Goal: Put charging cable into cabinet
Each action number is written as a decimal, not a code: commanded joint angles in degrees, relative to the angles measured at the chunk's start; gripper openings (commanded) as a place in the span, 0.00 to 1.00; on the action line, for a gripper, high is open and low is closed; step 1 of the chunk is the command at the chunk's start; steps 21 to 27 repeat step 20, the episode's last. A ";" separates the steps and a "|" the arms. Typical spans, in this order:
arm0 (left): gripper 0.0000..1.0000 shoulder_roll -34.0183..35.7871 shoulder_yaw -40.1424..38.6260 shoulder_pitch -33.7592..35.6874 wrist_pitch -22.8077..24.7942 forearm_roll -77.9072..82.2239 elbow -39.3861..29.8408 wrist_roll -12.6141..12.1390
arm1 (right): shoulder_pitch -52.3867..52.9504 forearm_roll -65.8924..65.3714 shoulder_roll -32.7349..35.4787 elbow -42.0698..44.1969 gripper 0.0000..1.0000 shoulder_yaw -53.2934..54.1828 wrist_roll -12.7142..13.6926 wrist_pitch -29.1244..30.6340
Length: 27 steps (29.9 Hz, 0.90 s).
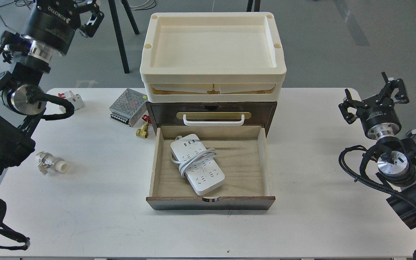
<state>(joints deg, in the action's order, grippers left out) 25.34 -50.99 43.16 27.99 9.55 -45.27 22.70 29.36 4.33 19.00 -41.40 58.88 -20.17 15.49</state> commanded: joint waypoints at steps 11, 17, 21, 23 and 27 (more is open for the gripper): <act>0.99 -3.63 -0.07 -8.88 0.01 -14.29 2.64 -0.38 | 1.49 2.17 0.07 0.44 1.00 3.52 3.21 -0.90; 0.99 -5.38 -0.07 -10.81 0.01 -16.23 3.79 -0.38 | 2.02 1.91 0.15 2.90 1.00 0.80 3.65 -0.81; 0.99 -5.82 -0.07 -10.90 0.01 -16.40 4.67 -0.38 | 2.11 1.91 0.07 2.64 1.00 0.18 3.65 -0.72; 0.99 -5.82 -0.07 -10.90 0.01 -16.40 4.67 -0.38 | 2.11 1.91 0.07 2.64 1.00 0.18 3.65 -0.72; 0.99 -5.82 -0.07 -10.90 0.01 -16.40 4.67 -0.38 | 2.11 1.91 0.07 2.64 1.00 0.18 3.65 -0.72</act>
